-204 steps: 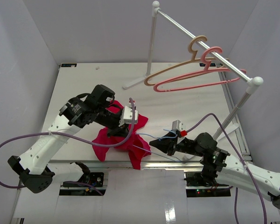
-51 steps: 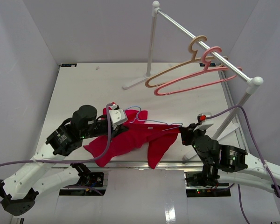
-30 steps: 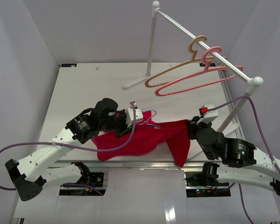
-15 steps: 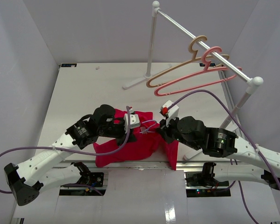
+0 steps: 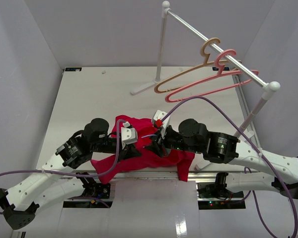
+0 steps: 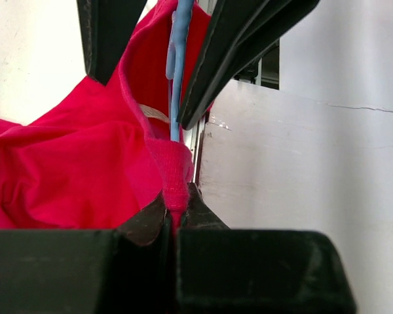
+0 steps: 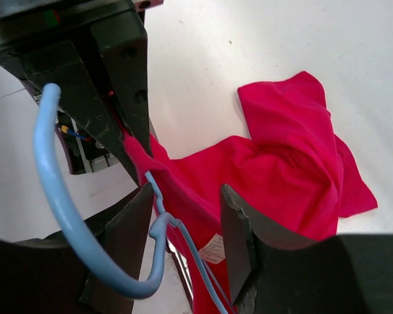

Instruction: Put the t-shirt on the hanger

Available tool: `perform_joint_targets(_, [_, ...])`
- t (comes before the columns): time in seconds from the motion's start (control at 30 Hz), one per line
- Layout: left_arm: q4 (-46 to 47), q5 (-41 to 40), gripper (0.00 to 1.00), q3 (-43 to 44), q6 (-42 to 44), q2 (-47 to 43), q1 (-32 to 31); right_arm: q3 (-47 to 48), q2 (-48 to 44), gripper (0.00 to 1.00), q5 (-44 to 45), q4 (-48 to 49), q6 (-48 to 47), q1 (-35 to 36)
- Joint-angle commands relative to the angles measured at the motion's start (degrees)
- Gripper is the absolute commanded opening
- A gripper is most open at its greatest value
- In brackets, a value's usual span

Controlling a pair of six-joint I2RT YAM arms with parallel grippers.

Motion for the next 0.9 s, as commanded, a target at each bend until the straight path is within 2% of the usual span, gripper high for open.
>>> perform_joint_targets(0.0, [2.71,4.36,0.00,0.77,-0.92,-0.99,-0.12,1.20,0.11,0.47,-3.93,9.73,-2.49,0.19])
perform_joint_targets(0.07, [3.23,5.61,0.00,1.52,-1.87,-0.69,-0.12,0.59,0.35,0.38,-3.71,11.73,-2.87,0.18])
perform_joint_targets(0.13, [3.24,4.73,0.01,2.15,-2.81,-0.68,-0.12,-0.57,0.16,0.17,-3.02,13.45,-3.38,0.27])
perform_joint_targets(0.2, [1.68,-1.31,0.08,3.72,-3.70,-1.49,-0.12,-1.21,-1.21,0.08,-0.83,13.34,-3.46,0.27])
perform_joint_targets(0.33, [-3.68,-22.18,0.19,8.89,-6.05,-5.48,-0.12,0.65,-5.00,0.08,2.04,8.26,-3.14,0.18])
perform_joint_targets(0.4, [-5.45,-26.35,0.28,10.89,-7.17,-7.39,-0.12,2.10,-6.45,0.08,3.34,4.63,-3.14,0.18])
perform_joint_targets(0.47, [-5.84,-27.56,0.37,12.61,-7.70,-8.81,-0.12,3.82,-8.02,0.08,4.24,2.46,-3.29,0.18])
perform_joint_targets(0.53, [-6.38,-27.27,0.42,14.15,-7.70,-8.79,-0.12,5.60,-8.34,0.08,3.66,0.36,-3.56,0.10])
perform_joint_targets(0.87, [-8.97,-34.17,0.47,17.97,-5.06,-4.90,-0.12,20.25,-2.82,0.08,1.39,-7.46,-4.28,0.10])
